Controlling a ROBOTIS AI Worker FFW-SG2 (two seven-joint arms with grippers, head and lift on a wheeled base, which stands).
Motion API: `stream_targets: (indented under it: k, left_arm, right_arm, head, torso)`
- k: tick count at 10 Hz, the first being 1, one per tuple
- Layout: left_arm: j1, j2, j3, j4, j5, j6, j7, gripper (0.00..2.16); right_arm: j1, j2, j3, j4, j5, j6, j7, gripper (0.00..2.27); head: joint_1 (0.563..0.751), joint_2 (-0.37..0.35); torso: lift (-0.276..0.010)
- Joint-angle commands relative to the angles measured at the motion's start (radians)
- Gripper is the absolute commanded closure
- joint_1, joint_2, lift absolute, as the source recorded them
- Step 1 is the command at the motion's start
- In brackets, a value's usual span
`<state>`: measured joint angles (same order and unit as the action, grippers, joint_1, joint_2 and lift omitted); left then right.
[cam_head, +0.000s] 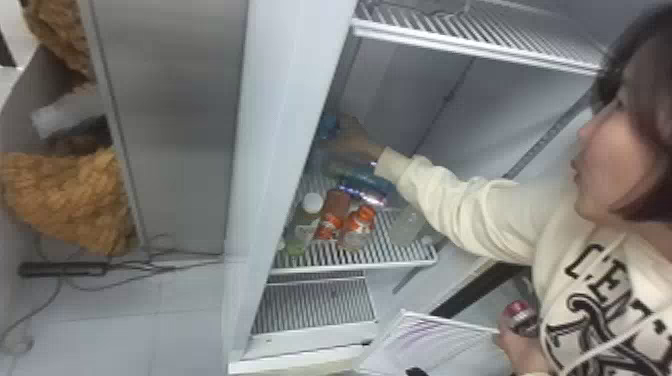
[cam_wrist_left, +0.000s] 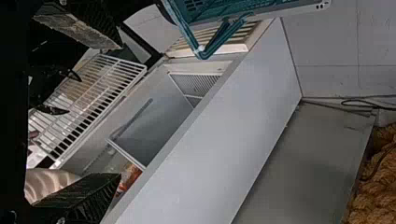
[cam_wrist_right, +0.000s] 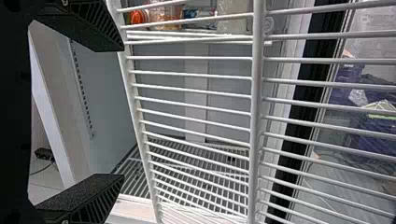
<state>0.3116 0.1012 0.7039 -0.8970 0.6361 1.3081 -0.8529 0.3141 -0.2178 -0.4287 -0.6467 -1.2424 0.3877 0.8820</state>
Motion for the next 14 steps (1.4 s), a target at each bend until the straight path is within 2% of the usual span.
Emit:
stream_targets:
  k: [1, 14]
  left_arm:
    - [0.000, 0.000, 0.000, 0.000, 0.000, 0.000, 0.000, 0.00]
    - [0.000, 0.000, 0.000, 0.000, 0.000, 0.000, 0.000, 0.00]
  right_arm:
    - [0.000, 0.000, 0.000, 0.000, 0.000, 0.000, 0.000, 0.00]
    - [0.000, 0.000, 0.000, 0.000, 0.000, 0.000, 0.000, 0.00]
  head:
    - [0.695, -0.350]
    - [0.695, -0.350]
  torso:
    - [0.000]
    - [0.000]
